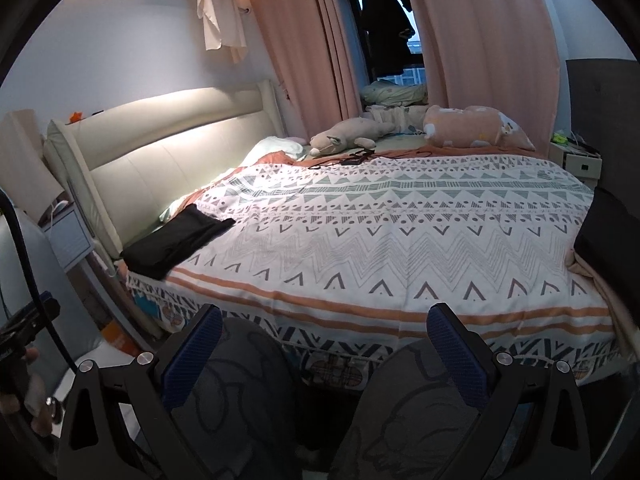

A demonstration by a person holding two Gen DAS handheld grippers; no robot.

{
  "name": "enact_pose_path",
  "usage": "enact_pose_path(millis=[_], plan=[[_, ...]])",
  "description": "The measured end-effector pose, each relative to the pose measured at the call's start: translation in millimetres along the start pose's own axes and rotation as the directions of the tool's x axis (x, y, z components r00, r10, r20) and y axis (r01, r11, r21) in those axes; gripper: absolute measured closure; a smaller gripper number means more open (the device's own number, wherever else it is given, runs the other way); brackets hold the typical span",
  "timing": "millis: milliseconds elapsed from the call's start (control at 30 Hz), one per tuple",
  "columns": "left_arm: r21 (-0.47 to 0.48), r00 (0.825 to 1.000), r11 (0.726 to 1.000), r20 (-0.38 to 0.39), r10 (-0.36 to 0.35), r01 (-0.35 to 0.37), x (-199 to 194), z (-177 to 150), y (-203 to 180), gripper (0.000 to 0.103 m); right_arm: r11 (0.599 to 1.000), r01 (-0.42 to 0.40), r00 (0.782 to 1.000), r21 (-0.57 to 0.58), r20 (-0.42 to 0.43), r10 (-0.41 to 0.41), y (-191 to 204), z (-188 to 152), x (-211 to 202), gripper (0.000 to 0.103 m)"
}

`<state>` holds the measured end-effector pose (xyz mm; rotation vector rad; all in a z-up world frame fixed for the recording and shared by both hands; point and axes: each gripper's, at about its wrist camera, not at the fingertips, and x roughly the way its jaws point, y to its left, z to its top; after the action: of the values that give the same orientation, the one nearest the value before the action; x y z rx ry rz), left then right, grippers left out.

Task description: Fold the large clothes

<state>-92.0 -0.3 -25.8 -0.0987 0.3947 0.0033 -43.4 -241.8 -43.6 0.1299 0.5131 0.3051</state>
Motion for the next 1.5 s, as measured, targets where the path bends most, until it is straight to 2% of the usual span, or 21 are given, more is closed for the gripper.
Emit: enact_pose_path(millis=[800,1500], plan=[[0.014,1.0,1.0,-0.005,0.0,0.0,2,0,-3,0.001,1.0,0.0,1.0,0.025,-0.016,0.0,-10,0,3,0.0],[0.043,1.0,0.999,-0.003,-0.017,0.017,-4,-2,-13,0.0,0.998,0.051,0.998,0.03,-0.034,-0.05,-8,-1,2,0.0]])
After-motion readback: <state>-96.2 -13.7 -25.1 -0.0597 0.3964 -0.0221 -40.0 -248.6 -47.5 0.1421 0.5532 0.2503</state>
